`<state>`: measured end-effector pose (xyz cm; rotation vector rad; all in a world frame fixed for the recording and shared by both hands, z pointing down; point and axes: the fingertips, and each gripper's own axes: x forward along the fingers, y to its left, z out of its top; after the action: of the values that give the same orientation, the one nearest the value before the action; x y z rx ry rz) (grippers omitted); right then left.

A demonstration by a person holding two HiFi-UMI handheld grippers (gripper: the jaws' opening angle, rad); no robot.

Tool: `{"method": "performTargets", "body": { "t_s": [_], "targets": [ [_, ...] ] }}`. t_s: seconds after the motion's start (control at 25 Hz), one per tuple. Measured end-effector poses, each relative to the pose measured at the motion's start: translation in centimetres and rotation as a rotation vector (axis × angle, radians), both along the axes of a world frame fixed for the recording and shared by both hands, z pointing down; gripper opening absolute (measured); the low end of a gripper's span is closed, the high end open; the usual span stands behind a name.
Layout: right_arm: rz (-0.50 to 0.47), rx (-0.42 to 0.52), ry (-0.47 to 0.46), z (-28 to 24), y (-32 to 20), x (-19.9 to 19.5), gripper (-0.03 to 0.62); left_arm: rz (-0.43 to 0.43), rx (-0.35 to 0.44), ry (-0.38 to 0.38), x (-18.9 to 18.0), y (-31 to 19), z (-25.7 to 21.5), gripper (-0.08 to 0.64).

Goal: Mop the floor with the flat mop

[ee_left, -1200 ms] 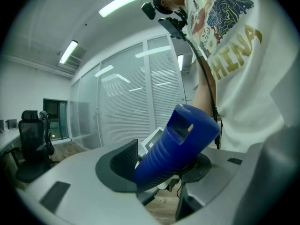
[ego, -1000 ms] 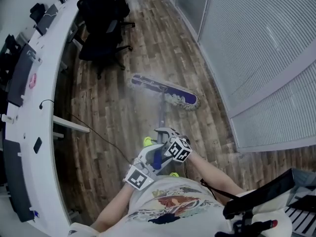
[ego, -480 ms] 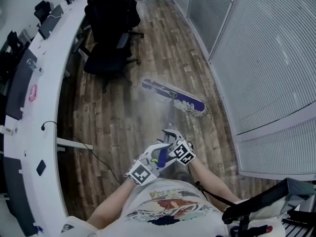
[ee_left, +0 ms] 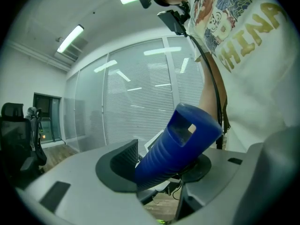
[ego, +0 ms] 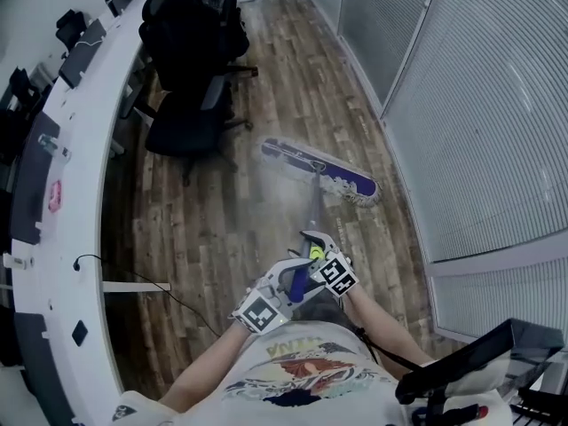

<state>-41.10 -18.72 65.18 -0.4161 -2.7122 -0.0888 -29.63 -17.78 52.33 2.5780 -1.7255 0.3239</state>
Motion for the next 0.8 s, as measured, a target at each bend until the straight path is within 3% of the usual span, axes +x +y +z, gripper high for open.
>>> {"method": "performTargets", "body": {
  "t_s": [0.48, 0.8],
  "targets": [
    [0.006, -0.038, -0.027, -0.5, -23.3, -12.4, 0.209, -0.027, -0.022, -0.015, -12.2, -23.7, -0.1, 0.204],
    [-0.028, -0.015, -0.014, -0.1, -29.7, -16.4, 0.209, -0.067, -0.036, 0.003, -16.4, -30.2, 0.2, 0.204]
  ]
}}
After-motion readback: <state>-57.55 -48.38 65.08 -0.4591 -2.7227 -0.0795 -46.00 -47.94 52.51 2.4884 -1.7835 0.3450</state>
